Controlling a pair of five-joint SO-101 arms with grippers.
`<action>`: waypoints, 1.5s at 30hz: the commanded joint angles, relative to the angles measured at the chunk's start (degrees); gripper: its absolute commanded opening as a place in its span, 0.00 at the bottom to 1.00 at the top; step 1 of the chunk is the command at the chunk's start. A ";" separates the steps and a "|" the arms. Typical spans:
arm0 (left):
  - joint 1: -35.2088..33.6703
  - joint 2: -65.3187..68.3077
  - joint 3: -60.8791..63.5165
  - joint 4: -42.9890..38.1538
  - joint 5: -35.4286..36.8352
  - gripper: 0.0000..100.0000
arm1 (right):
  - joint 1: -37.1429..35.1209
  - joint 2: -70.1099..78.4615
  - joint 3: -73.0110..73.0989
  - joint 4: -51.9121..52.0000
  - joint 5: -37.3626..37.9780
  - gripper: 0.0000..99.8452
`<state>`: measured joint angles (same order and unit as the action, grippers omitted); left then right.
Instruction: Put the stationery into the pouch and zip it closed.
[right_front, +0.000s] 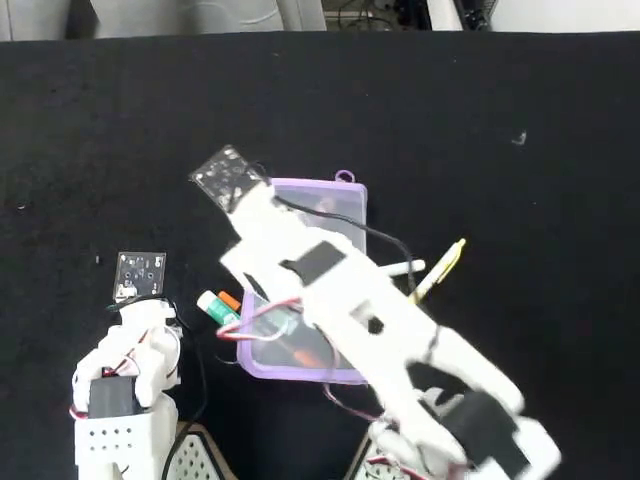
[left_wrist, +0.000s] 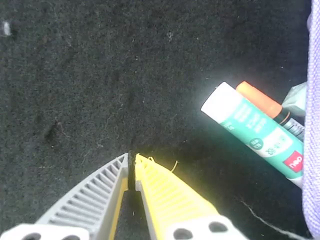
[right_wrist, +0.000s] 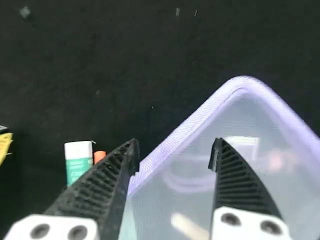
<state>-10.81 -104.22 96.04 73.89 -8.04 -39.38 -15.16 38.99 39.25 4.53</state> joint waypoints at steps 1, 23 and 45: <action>0.40 -0.26 1.36 -0.97 0.09 0.03 | -0.97 11.12 -8.84 -1.41 -0.09 0.24; 0.40 -0.26 1.36 -0.97 0.09 0.03 | 32.44 21.93 -22.20 25.14 18.20 0.24; 0.48 -0.26 1.36 -0.97 0.09 0.03 | 36.13 9.01 -21.85 29.27 27.69 0.24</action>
<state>-10.81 -104.22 96.04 73.89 -8.04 4.40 1.98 16.75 68.26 31.69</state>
